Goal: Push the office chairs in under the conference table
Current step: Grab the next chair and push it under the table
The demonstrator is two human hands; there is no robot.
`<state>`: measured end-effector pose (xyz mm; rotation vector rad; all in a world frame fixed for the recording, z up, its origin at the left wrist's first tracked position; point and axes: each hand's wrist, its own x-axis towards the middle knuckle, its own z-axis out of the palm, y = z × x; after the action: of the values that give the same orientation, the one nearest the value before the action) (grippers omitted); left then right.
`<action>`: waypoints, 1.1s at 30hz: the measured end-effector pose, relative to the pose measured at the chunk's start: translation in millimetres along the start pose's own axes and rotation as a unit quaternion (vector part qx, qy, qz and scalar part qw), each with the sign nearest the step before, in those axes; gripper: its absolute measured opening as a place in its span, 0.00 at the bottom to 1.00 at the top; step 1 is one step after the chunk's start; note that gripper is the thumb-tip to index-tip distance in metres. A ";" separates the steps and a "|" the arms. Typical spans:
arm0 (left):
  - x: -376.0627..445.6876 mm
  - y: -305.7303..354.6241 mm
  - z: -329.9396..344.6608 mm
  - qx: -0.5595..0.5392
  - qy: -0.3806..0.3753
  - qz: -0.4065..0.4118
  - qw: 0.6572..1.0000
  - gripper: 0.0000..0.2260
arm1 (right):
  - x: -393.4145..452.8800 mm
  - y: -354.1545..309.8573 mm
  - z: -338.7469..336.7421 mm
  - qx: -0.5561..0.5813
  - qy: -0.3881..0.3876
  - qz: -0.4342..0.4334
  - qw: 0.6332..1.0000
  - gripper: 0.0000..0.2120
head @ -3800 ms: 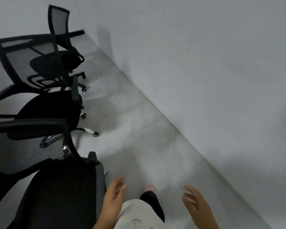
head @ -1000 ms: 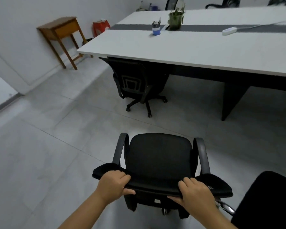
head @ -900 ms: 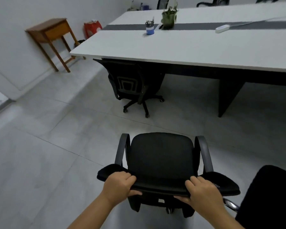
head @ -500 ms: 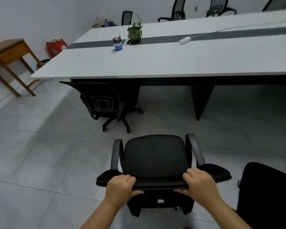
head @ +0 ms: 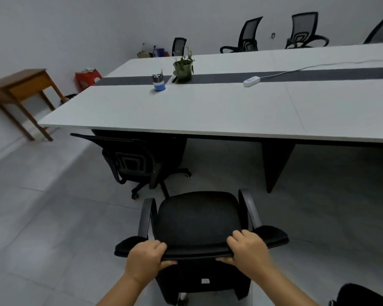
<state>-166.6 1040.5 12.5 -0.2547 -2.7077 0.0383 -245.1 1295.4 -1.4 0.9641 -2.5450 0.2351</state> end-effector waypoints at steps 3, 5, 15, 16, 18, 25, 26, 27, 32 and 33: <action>13.7 5.2 7.1 0.001 0.007 0.002 1.000 0.34 | 12.0 21.1 4.3 0.001 0.007 -0.021 1.000 0.25; 22.2 6.6 10.1 -0.002 0.012 0.011 1.000 0.33 | 16.2 30.3 5.4 0.001 0.007 -0.028 1.000 0.25; 45.3 -46.6 22.8 -0.037 0.011 0.129 0.991 0.33 | 8.0 -12.3 5.1 0.009 -0.013 0.063 0.998 0.23; 51.1 -50.1 25.0 -0.045 0.014 0.141 0.989 0.33 | 6.9 -15.3 4.4 0.001 -0.016 0.073 0.997 0.23; 63.9 -54.4 28.5 -0.058 0.019 0.159 0.985 0.33 | 6.9 -18.1 3.9 -0.022 -0.015 0.088 0.996 0.24; 92.6 -52.8 52.6 -0.105 0.013 0.156 0.982 0.32 | 26.1 9.1 12.1 -0.072 0.017 0.073 0.995 0.32; 100.8 -49.1 55.2 -0.109 0.016 0.159 0.981 0.32 | 29.3 18.0 10.7 -0.080 0.017 0.073 0.994 0.33; 110.2 -44.6 56.8 -0.108 0.020 0.162 0.981 0.32 | 31.7 27.0 9.2 -0.088 0.017 0.071 0.993 0.33; 150.0 -24.5 70.4 -0.113 0.022 0.158 0.981 0.32 | 42.1 69.2 12.6 -0.120 0.016 0.059 0.991 0.33; 157.5 -20.1 74.5 -0.117 0.022 0.155 0.981 0.32 | 44.3 79.4 14.4 -0.125 0.013 0.055 0.991 0.33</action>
<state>-341.8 1050.6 9.7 -0.7361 -2.6022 -0.1938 -332.4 1324.2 3.6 0.7213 -2.5311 -0.0403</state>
